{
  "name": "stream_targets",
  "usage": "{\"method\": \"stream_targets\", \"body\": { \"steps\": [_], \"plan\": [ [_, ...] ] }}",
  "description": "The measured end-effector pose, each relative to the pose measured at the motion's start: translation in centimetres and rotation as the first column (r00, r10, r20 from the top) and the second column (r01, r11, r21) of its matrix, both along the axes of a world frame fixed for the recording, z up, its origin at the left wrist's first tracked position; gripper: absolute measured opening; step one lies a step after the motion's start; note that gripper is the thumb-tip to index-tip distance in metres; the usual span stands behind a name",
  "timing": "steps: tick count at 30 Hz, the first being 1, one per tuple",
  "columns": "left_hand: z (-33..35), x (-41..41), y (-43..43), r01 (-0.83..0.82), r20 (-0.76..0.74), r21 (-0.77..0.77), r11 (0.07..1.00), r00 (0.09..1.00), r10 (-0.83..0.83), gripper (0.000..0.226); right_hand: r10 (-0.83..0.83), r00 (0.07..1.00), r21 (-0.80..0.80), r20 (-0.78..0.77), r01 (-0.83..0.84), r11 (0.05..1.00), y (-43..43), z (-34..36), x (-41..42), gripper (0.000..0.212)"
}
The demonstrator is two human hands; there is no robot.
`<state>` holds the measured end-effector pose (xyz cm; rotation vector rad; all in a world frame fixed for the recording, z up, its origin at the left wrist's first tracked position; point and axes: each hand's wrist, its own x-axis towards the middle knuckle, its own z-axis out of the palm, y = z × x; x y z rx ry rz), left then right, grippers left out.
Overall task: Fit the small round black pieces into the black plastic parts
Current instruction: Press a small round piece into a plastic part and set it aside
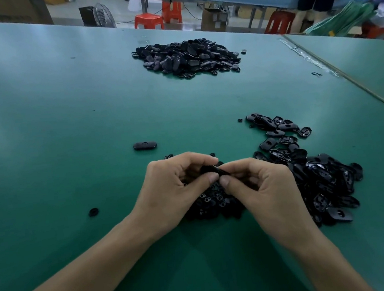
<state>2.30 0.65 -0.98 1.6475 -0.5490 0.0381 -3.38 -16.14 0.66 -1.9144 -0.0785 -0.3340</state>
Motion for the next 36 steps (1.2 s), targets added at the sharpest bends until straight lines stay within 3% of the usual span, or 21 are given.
{"method": "stream_targets", "body": {
  "steps": [9, 17, 26, 32, 36],
  "plan": [
    [0.11, 0.0, -0.08, -0.042, 0.079, 0.03, 0.999, 0.996, 0.04, 0.027, -0.084, 0.996, -0.064, 0.018, 0.085, 0.994, 0.64, -0.1, 0.01, 0.02],
    [0.09, -0.04, 0.04, -0.039, -0.003, -0.062, 0.997, 0.999, 0.039, 0.024, -0.066, 0.997, -0.061, 0.039, 0.069, 0.996, 0.59, -0.05, 0.02, 0.023],
    [0.03, 0.09, 0.13, -0.028, 0.006, -0.07, 0.997, 1.0, 0.028, 0.024, -0.076, 0.996, -0.05, 0.044, 0.078, 0.996, 0.64, -0.12, 0.07, 0.025],
    [-0.04, 0.1, 0.09, -0.08, 0.023, -0.056, 0.995, 0.996, 0.081, 0.019, -0.078, 0.994, -0.114, 0.073, 0.086, 0.99, 1.0, -0.07, 0.14, 0.031],
    [0.09, 0.08, -0.02, -0.126, 0.059, -0.06, 0.99, 0.99, 0.13, 0.019, -0.129, 0.983, -0.19, 0.134, 0.153, 0.97, 1.05, -0.03, 0.16, 0.021]
  ]
}}
